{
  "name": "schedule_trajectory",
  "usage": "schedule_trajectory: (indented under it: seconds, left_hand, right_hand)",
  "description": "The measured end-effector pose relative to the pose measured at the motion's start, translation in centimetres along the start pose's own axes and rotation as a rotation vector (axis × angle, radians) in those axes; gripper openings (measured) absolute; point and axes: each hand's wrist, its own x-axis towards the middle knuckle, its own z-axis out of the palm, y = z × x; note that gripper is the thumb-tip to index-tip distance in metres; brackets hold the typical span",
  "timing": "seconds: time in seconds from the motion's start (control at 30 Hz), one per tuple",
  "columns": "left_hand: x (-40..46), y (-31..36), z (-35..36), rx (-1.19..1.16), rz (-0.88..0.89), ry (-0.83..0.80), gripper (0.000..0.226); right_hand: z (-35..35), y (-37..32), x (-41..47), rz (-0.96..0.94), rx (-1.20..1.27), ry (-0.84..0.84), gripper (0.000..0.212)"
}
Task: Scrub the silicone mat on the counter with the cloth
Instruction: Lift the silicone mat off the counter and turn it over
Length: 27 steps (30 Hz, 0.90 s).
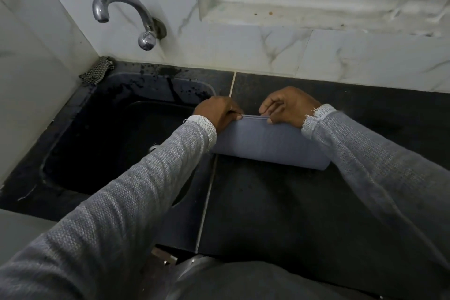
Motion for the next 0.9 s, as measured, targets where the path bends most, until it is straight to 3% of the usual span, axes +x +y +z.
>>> schedule_trajectory:
  seconds: [0.27,0.5,0.77,0.9]
  left_hand:
    - [-1.6,-2.5,3.6,-0.009,0.095,0.107,0.046]
    - [-3.3,-2.1,6.2,0.005,-0.146,-0.357,0.029]
    - [-6.8,-1.6,9.8,-0.182,-0.140,-0.520,0.026]
    - [-8.4,-1.0,10.2,-0.222,-0.120,-0.653,0.036]
  right_hand:
    - [-0.7,2.7,2.8,0.010,0.044,-0.035,0.029]
    - [-0.5,5.3,5.9,0.034,-0.044,0.090,0.023]
    - [-0.1,5.2,9.0,0.032,-0.101,0.223,0.023]
    - [0.7,6.6,9.3,0.099,-0.194,0.126,0.031]
